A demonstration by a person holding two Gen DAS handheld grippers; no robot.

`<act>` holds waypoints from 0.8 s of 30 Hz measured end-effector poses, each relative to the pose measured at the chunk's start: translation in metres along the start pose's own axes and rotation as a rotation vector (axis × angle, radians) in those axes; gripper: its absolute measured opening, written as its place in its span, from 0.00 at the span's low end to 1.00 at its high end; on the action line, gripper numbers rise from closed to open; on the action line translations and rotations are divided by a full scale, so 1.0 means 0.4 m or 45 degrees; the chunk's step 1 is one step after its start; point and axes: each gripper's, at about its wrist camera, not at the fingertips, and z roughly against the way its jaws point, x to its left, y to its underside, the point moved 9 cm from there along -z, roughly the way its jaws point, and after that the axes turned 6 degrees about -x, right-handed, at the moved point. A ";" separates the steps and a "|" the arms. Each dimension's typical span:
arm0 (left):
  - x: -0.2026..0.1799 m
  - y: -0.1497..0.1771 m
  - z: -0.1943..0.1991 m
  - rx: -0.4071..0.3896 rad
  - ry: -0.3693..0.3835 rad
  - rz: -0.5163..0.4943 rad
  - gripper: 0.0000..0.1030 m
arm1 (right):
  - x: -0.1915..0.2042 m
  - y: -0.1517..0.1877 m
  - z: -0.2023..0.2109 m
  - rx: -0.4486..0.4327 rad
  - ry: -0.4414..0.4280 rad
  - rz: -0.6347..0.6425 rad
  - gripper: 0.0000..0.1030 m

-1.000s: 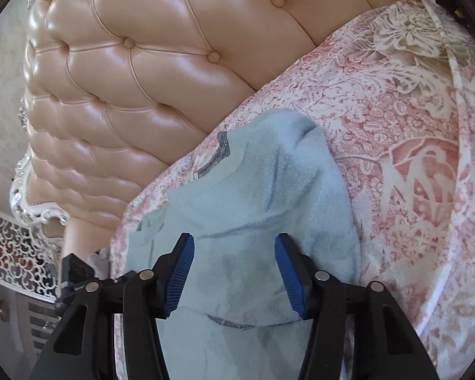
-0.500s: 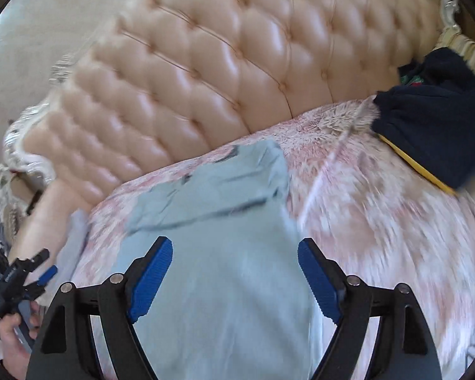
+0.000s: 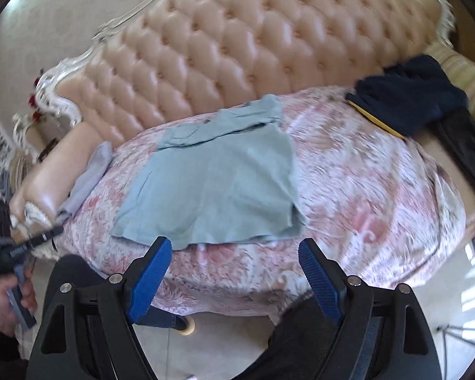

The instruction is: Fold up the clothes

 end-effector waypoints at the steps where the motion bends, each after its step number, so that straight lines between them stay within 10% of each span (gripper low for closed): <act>1: 0.013 0.005 -0.009 0.012 0.010 0.046 0.43 | -0.018 -0.001 -0.001 -0.001 -0.016 -0.046 0.81; 15: 0.180 -0.039 -0.186 0.147 0.101 0.490 0.41 | -0.157 -0.035 -0.294 0.160 -0.063 -0.341 0.81; 24: 0.170 -0.003 -0.243 0.201 0.016 0.399 0.41 | -0.188 -0.003 -0.341 0.197 -0.054 -0.368 0.81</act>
